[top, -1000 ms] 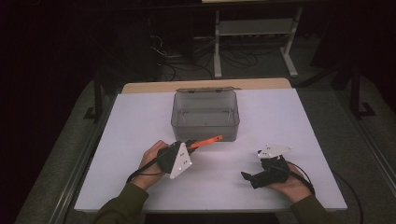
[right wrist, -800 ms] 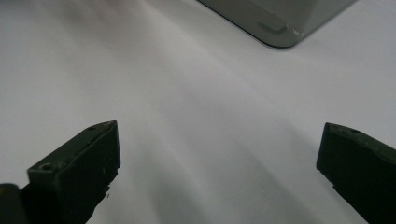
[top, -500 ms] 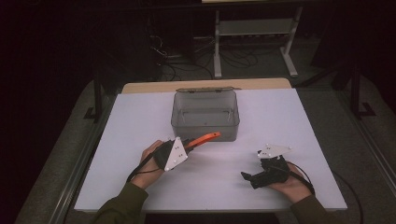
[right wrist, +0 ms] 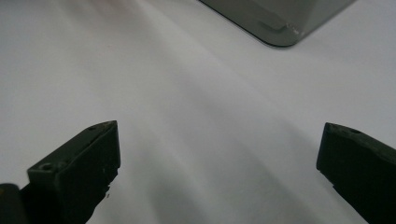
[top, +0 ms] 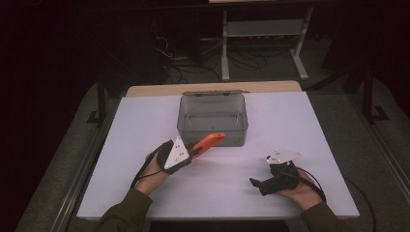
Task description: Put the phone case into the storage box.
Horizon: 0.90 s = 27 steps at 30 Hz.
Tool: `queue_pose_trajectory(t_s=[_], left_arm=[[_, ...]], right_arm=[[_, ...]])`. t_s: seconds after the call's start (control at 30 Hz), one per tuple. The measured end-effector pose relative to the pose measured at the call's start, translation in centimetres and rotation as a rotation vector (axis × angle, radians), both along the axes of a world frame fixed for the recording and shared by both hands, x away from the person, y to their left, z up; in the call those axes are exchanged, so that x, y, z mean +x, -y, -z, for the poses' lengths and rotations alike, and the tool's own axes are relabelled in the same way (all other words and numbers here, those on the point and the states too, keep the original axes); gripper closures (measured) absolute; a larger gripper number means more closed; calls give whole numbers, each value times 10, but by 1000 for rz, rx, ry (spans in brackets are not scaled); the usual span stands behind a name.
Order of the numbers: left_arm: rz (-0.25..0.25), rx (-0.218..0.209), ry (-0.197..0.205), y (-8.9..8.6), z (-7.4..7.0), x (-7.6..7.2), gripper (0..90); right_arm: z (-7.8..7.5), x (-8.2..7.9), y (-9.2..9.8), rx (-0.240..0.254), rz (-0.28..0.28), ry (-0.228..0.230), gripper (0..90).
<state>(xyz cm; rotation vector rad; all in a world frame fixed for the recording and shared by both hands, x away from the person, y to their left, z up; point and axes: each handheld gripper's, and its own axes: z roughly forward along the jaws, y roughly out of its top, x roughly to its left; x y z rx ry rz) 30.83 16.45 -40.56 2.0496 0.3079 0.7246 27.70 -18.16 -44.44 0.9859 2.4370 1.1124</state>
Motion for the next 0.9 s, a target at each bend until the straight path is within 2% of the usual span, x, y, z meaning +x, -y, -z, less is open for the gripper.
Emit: queue_pose_trajectory(t_s=[0.37,0.57,0.8,0.9], left_arm=[[-12,-56,-74,-5,0,5,794],[-22,-121,-131,-10,-1,9,794],[-23,-171,-191,-15,-1,13,794],[-20,-209,-228,-18,0,16,794]], right_arm=[[0,0,0,-2,0,-2,0],[0,0,0,-3,0,-2,0],[0,0,0,-3,0,-2,0],[1,0,0,-6,-2,0,0]])
